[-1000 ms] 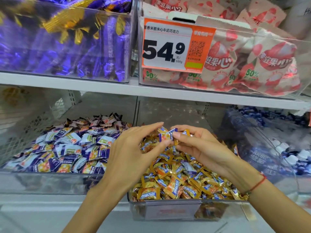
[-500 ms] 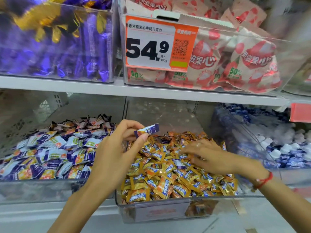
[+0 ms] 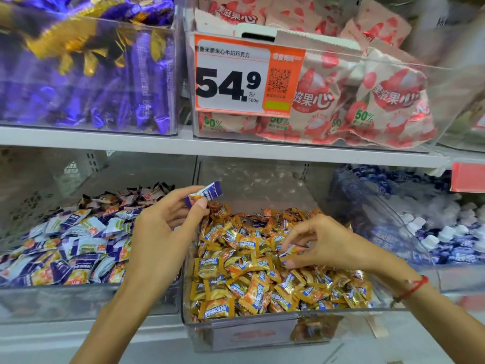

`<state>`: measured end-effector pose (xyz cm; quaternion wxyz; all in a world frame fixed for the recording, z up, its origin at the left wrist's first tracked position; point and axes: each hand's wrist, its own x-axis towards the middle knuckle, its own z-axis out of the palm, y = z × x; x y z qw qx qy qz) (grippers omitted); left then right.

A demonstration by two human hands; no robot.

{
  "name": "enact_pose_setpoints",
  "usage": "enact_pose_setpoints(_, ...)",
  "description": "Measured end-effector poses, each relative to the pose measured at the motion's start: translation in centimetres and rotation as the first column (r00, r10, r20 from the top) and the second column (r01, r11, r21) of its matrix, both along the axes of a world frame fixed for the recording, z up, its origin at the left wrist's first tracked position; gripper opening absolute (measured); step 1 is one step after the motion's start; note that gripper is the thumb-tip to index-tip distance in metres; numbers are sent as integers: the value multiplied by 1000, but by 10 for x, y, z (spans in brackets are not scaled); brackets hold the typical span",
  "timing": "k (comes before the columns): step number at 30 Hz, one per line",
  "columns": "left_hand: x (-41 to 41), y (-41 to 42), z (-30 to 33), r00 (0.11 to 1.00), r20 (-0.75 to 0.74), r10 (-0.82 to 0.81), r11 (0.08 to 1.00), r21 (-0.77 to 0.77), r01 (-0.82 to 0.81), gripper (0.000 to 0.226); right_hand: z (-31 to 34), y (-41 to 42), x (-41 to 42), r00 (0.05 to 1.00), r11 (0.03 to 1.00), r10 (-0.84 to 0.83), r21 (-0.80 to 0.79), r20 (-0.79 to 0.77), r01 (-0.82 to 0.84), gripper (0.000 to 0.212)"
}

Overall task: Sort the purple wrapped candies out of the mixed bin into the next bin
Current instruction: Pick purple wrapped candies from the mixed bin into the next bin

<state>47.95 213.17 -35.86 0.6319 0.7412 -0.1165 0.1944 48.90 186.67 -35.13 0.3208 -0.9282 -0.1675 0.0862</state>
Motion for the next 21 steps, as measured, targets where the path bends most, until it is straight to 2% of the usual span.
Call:
enact_pose_setpoints(4, 0, -1, -1, 1000, -3, -3, 998, 56, 3, 18, 9, -10, 3, 939, 991, 132, 35, -318, -127, 31)
enact_pose_setpoints(6, 0, 0, 1, 1000, -6, -15, 999, 28, 15, 16, 14, -15, 1, 910, 987, 158, 27, -384, -160, 29)
enact_pose_setpoints(9, 1, 1, 2, 999, -10, -33, 999, 13, 33, 15, 17, -14, -2, 945, 994, 107, 63, -310, -92, 24)
enact_pose_setpoints(11, 0, 0, 1, 999, -10, -34, 999, 32, 34, 15, 18, 1, -6, 976, 969, -40, 230, -215, 90, 22)
enact_pose_setpoints(13, -1, -2, -1, 999, -5, -32, 998, 54, 33, 15, 19, 26, -11, 971, 834, -141, 505, -195, 223, 24)
enact_pose_setpoints(15, -3, -6, -1, 999, 11, -49, 996, 70, 48, 14, 21, 54, -15, 969, 678, -125, 694, -214, 241, 30)
enact_pose_setpoints(18, -6, -12, 0, 994, 40, -102, 994, 43, 100, 17, 22, 91, -12, 965, 515, -125, 816, -232, 263, 31)
enact_pose_setpoints(21, -6, -14, -1, 994, 33, -108, 993, -45, 109, 22, 21, 111, -9, 962, 450, -152, 850, -228, 273, 23)
